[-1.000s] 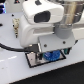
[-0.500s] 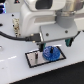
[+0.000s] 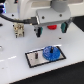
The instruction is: Insert the blue gear onto the right peg, followed by the red gear
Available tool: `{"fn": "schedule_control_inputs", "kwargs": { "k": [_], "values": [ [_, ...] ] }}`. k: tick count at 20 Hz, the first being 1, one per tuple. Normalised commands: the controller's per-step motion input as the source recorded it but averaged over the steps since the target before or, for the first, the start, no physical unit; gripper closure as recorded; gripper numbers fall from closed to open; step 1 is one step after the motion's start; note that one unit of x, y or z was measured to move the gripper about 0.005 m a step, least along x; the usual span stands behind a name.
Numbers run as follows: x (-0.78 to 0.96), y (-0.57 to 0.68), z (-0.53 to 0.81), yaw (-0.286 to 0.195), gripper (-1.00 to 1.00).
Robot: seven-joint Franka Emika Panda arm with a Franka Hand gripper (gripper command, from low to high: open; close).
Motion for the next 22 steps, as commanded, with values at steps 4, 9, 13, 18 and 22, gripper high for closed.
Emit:
{"fn": "schedule_control_inputs", "kwargs": {
  "k": [4, 9, 13, 18, 22],
  "values": [
    [-0.77, 0.28, -0.03, 0.000, -1.00],
    [-0.65, 0.32, -0.03, 0.000, -1.00],
    [-0.46, 0.43, -0.05, 0.000, -1.00],
    [-0.36, 0.42, -0.09, 0.000, -1.00],
    [-0.32, 0.34, -0.25, 0.000, -1.00]
  ]
}}
